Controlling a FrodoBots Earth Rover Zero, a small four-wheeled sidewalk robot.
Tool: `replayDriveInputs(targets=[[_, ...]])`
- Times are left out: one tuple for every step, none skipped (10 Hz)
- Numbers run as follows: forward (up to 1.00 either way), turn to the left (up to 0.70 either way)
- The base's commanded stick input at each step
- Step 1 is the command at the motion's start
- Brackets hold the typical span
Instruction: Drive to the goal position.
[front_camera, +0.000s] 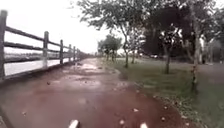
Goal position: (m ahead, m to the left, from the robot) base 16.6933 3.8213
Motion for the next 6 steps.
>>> replayDriveInputs(targets=[[0.7, -0.27], [0.7, -0.27], [0.7, -0.27], [0.7, -0.27], [0.7, -0.27], [0.7, -0.27]])
